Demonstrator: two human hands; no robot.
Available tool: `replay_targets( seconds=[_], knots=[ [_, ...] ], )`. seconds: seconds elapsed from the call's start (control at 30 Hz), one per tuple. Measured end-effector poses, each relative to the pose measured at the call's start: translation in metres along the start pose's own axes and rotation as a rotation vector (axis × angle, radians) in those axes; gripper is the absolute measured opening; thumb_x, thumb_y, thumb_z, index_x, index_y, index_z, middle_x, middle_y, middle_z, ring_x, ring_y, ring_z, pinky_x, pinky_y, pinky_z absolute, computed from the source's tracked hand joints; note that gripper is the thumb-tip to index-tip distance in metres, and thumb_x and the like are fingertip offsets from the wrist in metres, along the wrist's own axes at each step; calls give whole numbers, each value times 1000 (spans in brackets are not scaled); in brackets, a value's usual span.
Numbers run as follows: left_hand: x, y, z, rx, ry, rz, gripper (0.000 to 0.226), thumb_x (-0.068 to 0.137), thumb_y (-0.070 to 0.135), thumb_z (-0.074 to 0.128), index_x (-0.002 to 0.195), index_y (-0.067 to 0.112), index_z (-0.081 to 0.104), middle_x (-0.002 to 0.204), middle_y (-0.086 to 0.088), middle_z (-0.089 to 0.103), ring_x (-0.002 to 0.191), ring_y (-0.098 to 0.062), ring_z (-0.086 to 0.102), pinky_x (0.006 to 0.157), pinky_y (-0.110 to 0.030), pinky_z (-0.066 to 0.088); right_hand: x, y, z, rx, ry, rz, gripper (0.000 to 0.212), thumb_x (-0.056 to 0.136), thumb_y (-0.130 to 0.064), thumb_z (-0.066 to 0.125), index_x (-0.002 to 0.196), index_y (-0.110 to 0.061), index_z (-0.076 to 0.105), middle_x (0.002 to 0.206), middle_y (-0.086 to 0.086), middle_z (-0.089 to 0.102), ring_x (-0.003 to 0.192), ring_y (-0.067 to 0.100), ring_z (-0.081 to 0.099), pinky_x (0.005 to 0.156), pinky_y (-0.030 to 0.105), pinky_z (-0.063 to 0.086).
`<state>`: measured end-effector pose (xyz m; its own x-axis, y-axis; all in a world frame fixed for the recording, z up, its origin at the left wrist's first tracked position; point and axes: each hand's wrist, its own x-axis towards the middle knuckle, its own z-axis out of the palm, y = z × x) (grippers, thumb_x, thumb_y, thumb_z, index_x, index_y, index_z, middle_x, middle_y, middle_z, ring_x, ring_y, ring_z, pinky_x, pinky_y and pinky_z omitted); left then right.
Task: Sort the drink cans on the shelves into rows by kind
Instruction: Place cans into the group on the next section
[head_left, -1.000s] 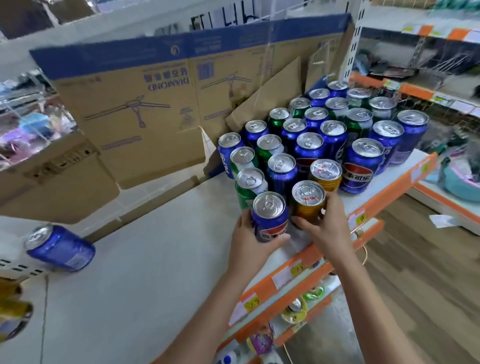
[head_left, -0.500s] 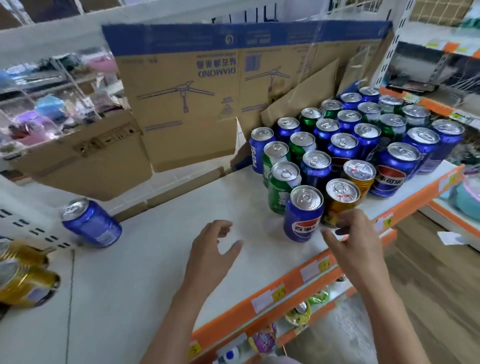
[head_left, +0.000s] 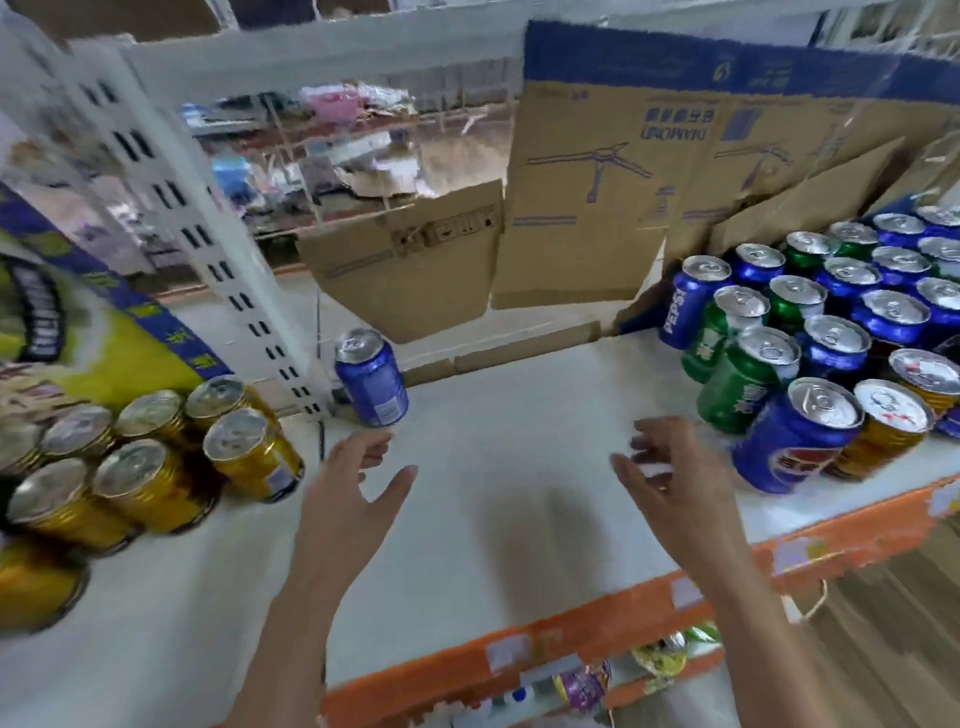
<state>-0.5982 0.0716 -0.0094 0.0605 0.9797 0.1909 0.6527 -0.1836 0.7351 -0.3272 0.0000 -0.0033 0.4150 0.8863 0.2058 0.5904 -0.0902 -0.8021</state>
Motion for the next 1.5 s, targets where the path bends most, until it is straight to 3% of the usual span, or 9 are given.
replay_targets(
  seconds=[0.27,0.47,0.63,0.77,0.83,1.0,1.2,1.4,1.5],
  knots=[
    [-22,-78,-90,239,143,-94,38,82,29,70,114,14,58,108,-1,60,102,-21,57,85,-34,44,16,-57,96,-100,-270,-188,42,85,-21,67,123,-15,51,112,0,55,90,9,54,79,28,49],
    [-46,-116,-134,356,274,-206,34,81,21,72,111,11,59,109,-6,61,102,-27,58,79,-33,40,46,-84,147,-178,-401,-232,49,86,-28,65,126,-9,46,122,8,53,100,18,55,81,28,43],
    [-56,-128,-151,390,318,-263,39,79,22,73,113,12,57,107,-7,59,98,-28,58,79,-36,45,76,-106,179,-122,-420,-135,71,80,-33,71,134,-3,37,132,16,46,114,30,51,90,36,41],
    [-46,-128,-153,338,334,-327,53,81,29,70,126,13,48,120,-8,54,104,-27,58,84,-37,48,88,-119,205,24,-458,-28,80,65,-46,80,126,-5,47,123,15,55,113,31,53,84,31,39],
    [-36,-125,-147,273,329,-367,61,81,34,70,131,11,43,126,-9,53,110,-28,57,88,-39,49,84,-123,212,115,-442,6,72,70,-33,81,126,-5,45,126,12,55,116,29,51,87,29,37],
    [-9,-109,-118,227,349,-452,79,82,38,69,141,8,27,143,-16,37,127,-35,43,99,-43,40,73,-120,200,115,-451,-47,68,73,-24,79,126,-4,43,126,11,55,111,25,51,81,27,36],
    [14,-92,-101,209,541,-658,91,71,51,75,134,4,30,136,-18,35,124,-38,42,91,-51,43,52,-95,165,97,-469,-73,69,69,-25,82,123,-11,41,115,0,53,99,14,47,81,26,38],
    [13,-90,-97,135,661,-639,88,70,44,79,135,4,35,138,-22,35,126,-43,38,94,-58,40,66,-58,102,59,-370,-9,65,71,-25,81,121,-14,42,109,-4,50,100,18,49,78,28,40],
    [3,-59,-90,105,771,-529,86,69,39,80,135,2,38,142,-24,32,131,-40,31,100,-56,34,89,-33,67,44,-256,52,61,69,-21,82,116,-12,44,108,0,54,99,21,52,77,32,42]
  ],
)
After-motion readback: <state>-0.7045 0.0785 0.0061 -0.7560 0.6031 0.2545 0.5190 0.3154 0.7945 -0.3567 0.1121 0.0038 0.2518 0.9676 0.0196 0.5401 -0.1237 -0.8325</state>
